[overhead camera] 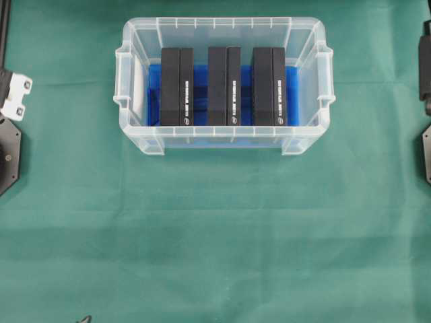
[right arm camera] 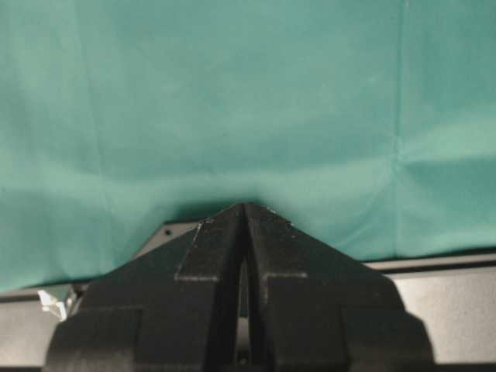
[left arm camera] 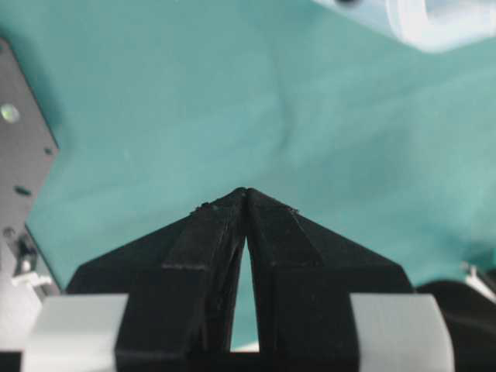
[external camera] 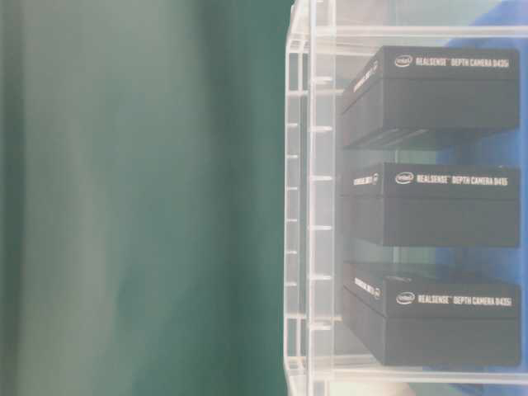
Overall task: Take the box out of the case with the left arm.
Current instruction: 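Raise the left gripper from rest and open it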
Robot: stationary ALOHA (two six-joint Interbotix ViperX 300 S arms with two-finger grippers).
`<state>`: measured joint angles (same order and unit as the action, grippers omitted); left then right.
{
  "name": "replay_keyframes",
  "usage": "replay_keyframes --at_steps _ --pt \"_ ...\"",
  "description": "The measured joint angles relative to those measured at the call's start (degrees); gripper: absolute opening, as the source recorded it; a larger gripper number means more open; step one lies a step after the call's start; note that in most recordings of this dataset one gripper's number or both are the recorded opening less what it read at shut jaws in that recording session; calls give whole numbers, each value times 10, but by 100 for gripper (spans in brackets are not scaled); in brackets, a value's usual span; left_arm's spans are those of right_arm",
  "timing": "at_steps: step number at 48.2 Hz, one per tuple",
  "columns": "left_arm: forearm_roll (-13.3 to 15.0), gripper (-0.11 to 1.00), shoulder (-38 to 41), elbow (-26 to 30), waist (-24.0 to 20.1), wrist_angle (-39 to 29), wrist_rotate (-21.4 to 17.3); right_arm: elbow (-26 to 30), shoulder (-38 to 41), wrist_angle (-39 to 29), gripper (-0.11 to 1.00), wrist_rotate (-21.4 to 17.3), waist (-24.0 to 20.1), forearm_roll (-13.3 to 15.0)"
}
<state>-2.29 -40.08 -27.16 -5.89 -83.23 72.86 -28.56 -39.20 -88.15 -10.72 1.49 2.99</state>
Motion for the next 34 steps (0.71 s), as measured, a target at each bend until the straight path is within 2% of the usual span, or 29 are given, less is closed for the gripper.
replay_keyframes --at_steps 8,14,18,29,31,34 --pt "0 0 1 3 -87 -2 -73 0 0 -1 2 0 0 0" --pt "4 0 1 3 -128 -11 -102 0 0 0 2 0 0 0" --pt "4 0 2 3 -142 -23 -106 1 0 0 2 -1 0 0" --pt "4 1 2 3 -143 -39 -103 0 0 0 2 -1 0 0" --pt "4 6 2 3 -143 -40 -99 0 0 -1 2 0 0 0" --pt "4 19 2 2 -143 -40 -92 0 0 -1 2 0 0 -1"
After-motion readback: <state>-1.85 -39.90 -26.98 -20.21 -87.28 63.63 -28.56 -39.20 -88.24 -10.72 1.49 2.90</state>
